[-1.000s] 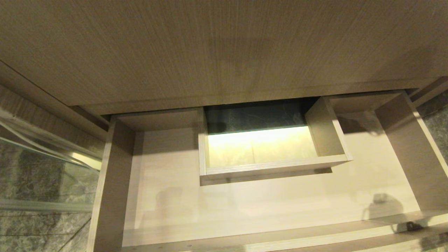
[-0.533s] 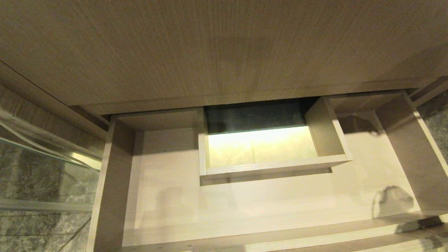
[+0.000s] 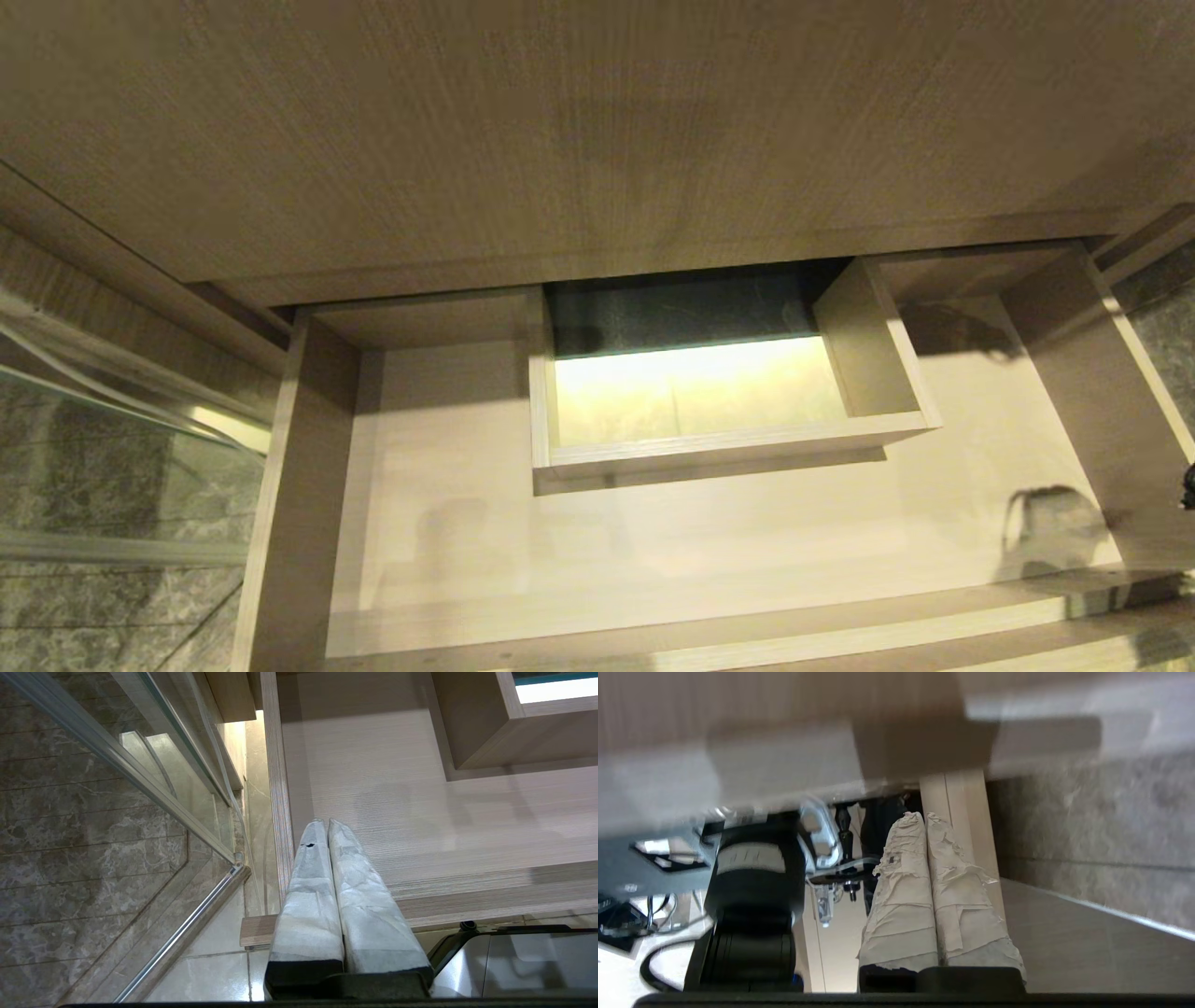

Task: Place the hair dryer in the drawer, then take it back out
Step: Close the drawer

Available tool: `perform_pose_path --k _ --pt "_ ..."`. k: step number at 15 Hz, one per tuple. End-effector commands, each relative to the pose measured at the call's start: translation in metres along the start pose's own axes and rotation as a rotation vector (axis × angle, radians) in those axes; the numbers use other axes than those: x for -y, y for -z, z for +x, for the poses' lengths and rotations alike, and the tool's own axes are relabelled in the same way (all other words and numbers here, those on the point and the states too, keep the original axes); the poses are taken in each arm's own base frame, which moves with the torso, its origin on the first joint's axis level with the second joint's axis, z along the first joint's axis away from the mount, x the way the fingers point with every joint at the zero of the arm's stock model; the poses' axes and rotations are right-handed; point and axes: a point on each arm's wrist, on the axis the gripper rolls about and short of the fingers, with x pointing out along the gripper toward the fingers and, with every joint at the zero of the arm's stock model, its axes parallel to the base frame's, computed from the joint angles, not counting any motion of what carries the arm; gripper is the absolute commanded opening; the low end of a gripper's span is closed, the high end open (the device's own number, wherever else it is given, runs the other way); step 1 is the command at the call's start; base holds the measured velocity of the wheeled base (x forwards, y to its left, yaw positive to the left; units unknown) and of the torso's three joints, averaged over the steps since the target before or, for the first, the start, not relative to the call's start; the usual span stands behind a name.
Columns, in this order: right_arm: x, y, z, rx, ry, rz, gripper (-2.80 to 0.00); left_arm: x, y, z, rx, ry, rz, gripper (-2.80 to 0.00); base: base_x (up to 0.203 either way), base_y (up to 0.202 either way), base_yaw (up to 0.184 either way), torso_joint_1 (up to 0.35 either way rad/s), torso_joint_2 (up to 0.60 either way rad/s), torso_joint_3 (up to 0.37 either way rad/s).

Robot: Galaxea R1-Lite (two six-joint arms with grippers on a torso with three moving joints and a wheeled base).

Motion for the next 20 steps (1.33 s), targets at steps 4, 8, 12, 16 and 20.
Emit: perform_pose_path --k 4,8,12,16,20 --pt "0.008 -0.02 0.007 0.058 0.026 0.014 -2.8 0.0 0.0 0.0 0.0 0.0 0.0 -2.8 0.0 0.0 0.0 0.0 0.0 0.0" --pt "0.013 -0.021 -0.003 0.147 0.065 0.053 -2.8 0.0 0.0 0.0 0.0 0.0 0.0 -2.8 0.0 0.0 0.0 0.0 0.0 0.0" --pt "0.021 -0.023 -0.024 0.343 0.099 0.096 -2.8 0.0 0.0 0.0 0.001 0.0 0.0 -2.8 0.0 0.0 0.0 0.0 0.0 0.0" --pt "0.025 -0.026 -0.056 0.679 0.129 0.103 -2.8 0.0 0.0 0.0 0.0 0.0 0.0 -2.8 0.0 0.0 0.0 0.0 0.0 0.0" --pt "0.028 -0.041 -0.09 1.051 0.223 0.076 -2.8 0.0 0.0 0.0 -0.001 0.0 0.0 -2.8 0.0 0.0 0.0 0.0 0.0 0.0"
